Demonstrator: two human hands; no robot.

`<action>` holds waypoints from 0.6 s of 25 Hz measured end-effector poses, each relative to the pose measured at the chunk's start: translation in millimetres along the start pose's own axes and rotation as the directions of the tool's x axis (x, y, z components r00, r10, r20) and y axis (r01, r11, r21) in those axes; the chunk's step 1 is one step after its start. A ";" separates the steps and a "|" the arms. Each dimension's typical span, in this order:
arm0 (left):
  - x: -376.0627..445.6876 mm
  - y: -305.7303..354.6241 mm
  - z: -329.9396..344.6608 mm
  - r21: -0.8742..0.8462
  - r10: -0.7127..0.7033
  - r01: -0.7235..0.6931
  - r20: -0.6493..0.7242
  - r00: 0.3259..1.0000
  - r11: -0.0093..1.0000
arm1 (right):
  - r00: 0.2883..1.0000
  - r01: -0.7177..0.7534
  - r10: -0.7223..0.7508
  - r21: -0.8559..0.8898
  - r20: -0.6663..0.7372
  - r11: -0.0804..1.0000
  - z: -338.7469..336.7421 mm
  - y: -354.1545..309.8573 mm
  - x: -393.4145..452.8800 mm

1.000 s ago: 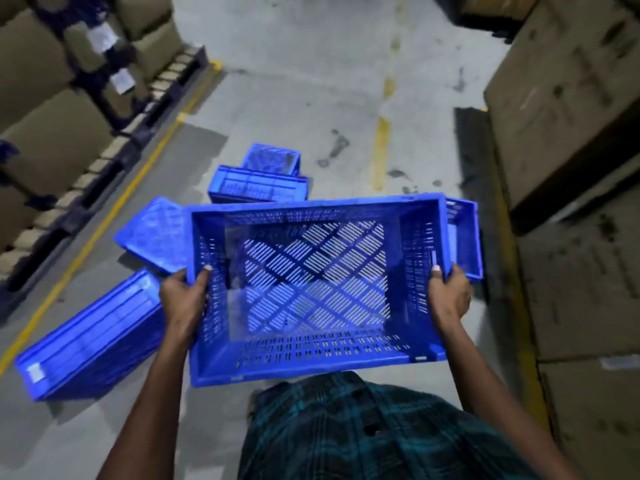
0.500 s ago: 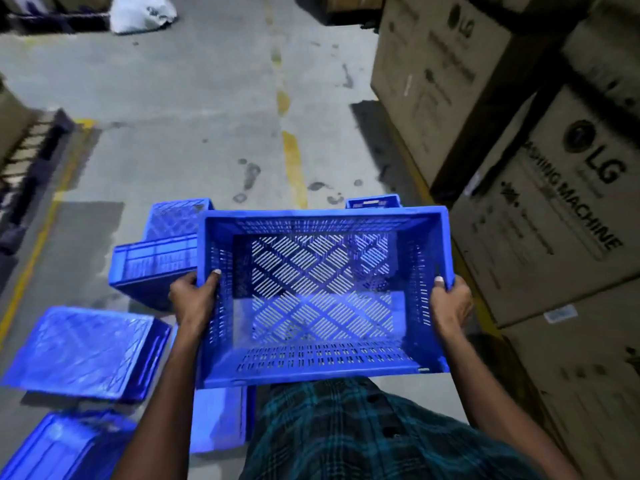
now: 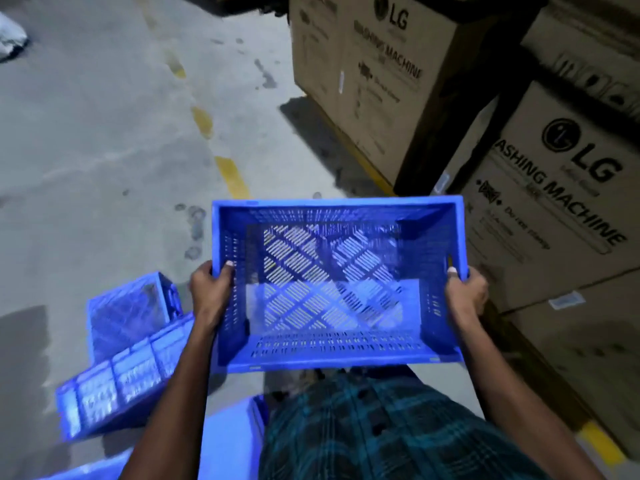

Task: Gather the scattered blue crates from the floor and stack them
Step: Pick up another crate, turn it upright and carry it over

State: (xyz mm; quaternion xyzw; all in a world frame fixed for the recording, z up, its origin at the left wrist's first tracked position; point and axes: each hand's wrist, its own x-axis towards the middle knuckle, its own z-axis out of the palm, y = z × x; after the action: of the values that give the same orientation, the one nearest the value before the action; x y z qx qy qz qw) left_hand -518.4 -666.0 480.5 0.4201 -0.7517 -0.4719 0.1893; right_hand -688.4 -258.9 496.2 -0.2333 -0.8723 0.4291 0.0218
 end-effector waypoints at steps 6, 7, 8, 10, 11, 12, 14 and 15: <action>138.5 33.8 79.5 0.072 0.049 -0.071 0.273 0.961 0.995 | 0.980 -0.165 0.174 0.096 -0.095 0.982 67.7 -20.7 55.7; 164.0 39.2 98.6 0.078 0.040 -0.065 0.293 0.955 0.995 | 0.974 -0.195 0.206 0.113 -0.098 0.974 83.5 -23.8 66.8; 189.4 43.0 118.5 0.096 0.021 -0.054 0.311 0.950 0.994 | 0.965 -0.226 0.240 0.131 -0.109 0.965 100.4 -27.0 81.0; 232.1 49.9 154.1 0.146 -0.032 -0.023 0.363 0.931 0.989 | 0.942 -0.296 0.312 0.132 -0.123 0.946 129.0 -30.8 106.5; 249.7 53.6 169.6 0.174 -0.047 -0.023 0.389 0.920 0.984 | 0.930 -0.332 0.349 0.141 -0.116 0.933 140.2 -31.2 114.7; 271.1 57.0 188.9 0.205 -0.065 -0.025 0.420 0.905 0.978 | 0.921 -0.356 0.372 0.137 -0.115 0.924 154.2 -29.8 126.0; 315.7 63.1 231.2 0.256 -0.083 -0.046 0.470 0.879 0.966 | 0.906 -0.394 0.407 0.122 -0.117 0.911 185.5 -22.3 149.4; 336.5 63.3 254.8 0.286 -0.083 -0.072 0.494 0.866 0.956 | 0.892 -0.420 0.433 0.117 -0.128 0.900 200.9 -17.5 161.1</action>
State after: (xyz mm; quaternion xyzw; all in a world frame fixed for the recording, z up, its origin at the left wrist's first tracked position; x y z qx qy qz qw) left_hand -914.2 -785.7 374.8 0.3089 -0.8355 -0.4477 -0.0782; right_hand -886.5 -347.9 356.6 -0.4496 -0.7765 0.4415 0.0031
